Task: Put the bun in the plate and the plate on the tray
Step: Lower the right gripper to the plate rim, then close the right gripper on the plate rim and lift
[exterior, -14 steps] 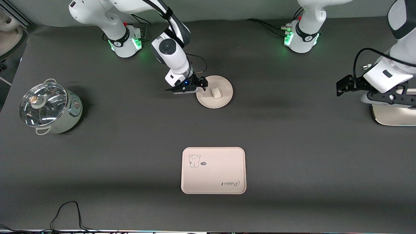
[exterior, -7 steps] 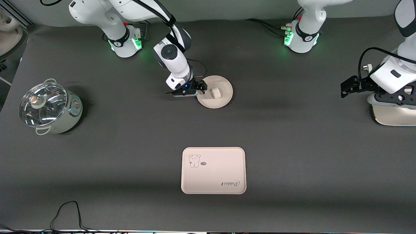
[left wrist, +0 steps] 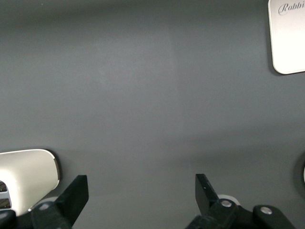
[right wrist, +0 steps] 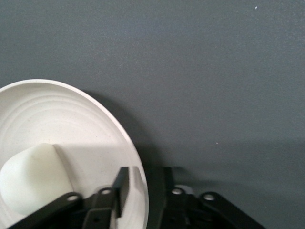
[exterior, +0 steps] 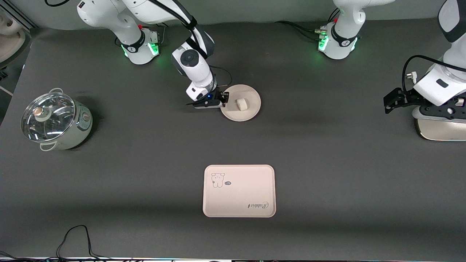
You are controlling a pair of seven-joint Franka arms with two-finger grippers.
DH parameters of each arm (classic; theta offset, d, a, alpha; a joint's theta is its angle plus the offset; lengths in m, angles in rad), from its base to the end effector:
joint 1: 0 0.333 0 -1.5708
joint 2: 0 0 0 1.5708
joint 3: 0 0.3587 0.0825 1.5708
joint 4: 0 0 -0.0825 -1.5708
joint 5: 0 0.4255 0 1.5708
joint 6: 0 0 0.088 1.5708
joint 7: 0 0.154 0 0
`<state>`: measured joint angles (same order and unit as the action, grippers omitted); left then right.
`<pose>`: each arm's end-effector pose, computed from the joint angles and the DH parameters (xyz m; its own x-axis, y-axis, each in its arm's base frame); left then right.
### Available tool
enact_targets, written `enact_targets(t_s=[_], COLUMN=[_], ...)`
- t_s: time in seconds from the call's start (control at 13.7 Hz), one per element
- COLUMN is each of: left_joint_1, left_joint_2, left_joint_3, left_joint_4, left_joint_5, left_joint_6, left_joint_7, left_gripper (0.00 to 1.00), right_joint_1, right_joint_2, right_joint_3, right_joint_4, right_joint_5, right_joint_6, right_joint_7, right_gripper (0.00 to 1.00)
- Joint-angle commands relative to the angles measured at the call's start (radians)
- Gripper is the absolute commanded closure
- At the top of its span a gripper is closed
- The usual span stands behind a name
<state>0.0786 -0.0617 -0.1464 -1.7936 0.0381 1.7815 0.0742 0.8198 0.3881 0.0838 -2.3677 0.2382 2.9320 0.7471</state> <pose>0.5880 -0.0368 0.5596 0.9877 -0.1494 0.0451 -0.1471 -0.9878 -0.0501 0.3550 0.4346 0.1342 0.9958 -0.0846 0.0350 -0.0762 -0.9777 -0.1957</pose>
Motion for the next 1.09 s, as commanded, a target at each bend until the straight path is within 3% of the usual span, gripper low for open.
enact_targets(t_s=[0.0,0.15,0.36,1.02], left_joint_1=[-0.013,-0.014,-0.011,-0.013], left_joint_2=[0.008,0.008,0.013,0.011], left_joint_3=[0.002,0.002,0.002,0.002], left_joint_4=[0.025,0.028,0.036,0.036], left_joint_5=[0.016,0.017,0.019,0.016], left_joint_6=[-0.002,-0.004,-0.002,-0.011], left_joint_7=[-0.017,-0.017,-0.017,-0.083], left_gripper=[0.00,0.00,0.00,0.00], right_joint_1=[0.007,0.007,0.007,-0.045], right_joint_2=[-0.002,-0.002,-0.020,-0.362], right_joint_3=[-0.003,-0.003,-0.004,-0.012], right_joint_4=[0.004,0.004,0.004,0.007], right_joint_5=[0.010,0.010,0.010,0.020], right_joint_6=[0.015,0.015,0.007,-0.157], right_joint_7=[0.014,0.014,0.012,0.000], right_gripper=[0.92,1.00,1.00,1.00])
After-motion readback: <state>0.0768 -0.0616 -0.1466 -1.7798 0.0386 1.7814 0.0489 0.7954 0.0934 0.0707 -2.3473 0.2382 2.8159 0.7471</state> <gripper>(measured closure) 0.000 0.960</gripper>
